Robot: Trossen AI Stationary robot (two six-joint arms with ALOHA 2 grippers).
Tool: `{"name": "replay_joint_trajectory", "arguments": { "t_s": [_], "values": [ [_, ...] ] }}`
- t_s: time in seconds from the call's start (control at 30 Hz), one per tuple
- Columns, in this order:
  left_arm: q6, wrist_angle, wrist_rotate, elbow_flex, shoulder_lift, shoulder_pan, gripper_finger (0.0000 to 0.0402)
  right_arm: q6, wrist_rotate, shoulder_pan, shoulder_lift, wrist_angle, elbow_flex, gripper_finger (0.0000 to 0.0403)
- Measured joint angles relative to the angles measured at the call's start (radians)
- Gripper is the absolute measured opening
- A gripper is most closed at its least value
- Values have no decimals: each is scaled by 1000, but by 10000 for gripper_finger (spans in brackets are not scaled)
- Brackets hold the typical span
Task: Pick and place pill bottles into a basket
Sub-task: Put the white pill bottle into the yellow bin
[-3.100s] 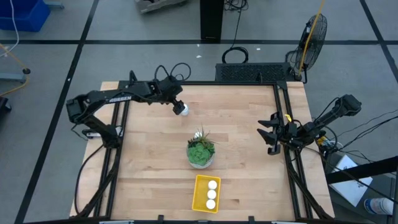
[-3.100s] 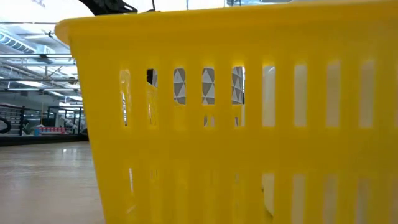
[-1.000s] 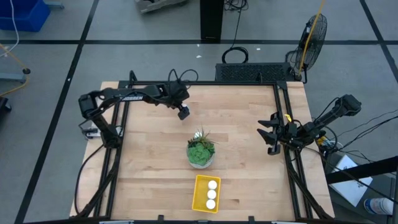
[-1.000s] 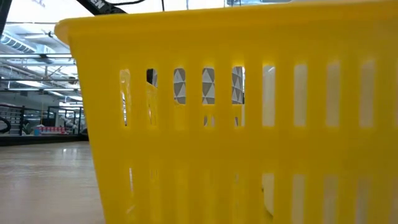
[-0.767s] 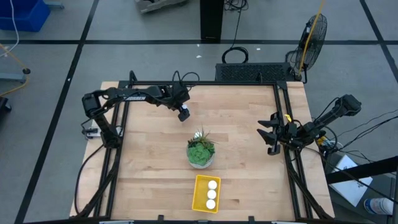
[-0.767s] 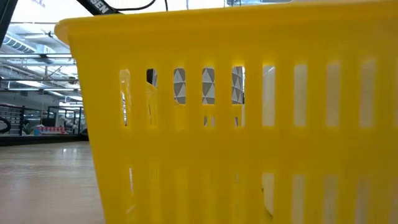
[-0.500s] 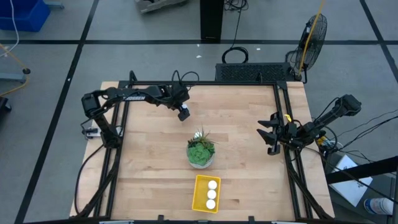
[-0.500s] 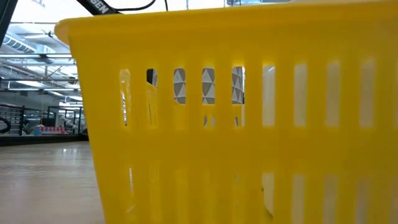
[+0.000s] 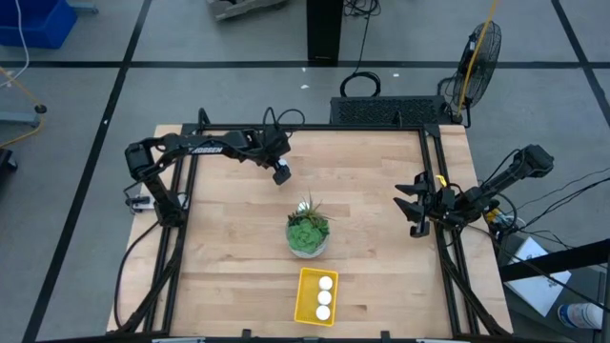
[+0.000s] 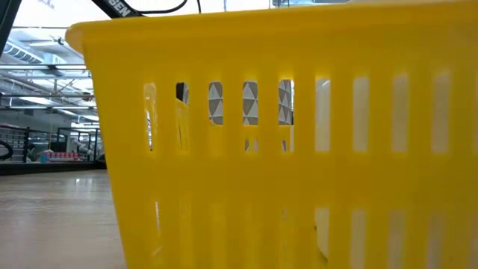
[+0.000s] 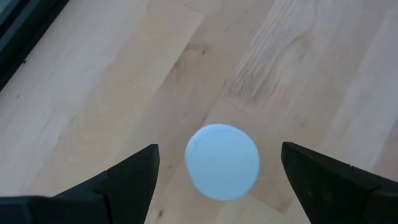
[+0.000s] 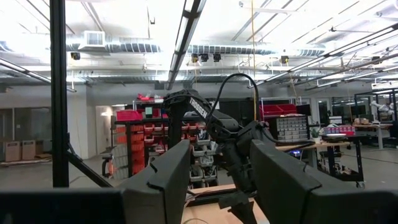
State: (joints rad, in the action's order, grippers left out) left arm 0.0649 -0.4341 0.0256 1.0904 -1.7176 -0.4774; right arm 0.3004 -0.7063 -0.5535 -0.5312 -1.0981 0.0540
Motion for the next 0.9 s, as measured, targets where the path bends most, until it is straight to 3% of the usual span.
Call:
{"name": "replay_joint_trajectory", "arguments": {
  "t_s": [0.23,0.63,0.9],
  "values": [
    [8,-3,0,0,0,0,309,0,0,0,0,0,0,160],
    [28,-20,-1,2,0,5,160,0,0,0,0,0,0,161],
    [62,-92,-3,3,17,39,160,0,0,0,0,0,0,160]
  ]
}}
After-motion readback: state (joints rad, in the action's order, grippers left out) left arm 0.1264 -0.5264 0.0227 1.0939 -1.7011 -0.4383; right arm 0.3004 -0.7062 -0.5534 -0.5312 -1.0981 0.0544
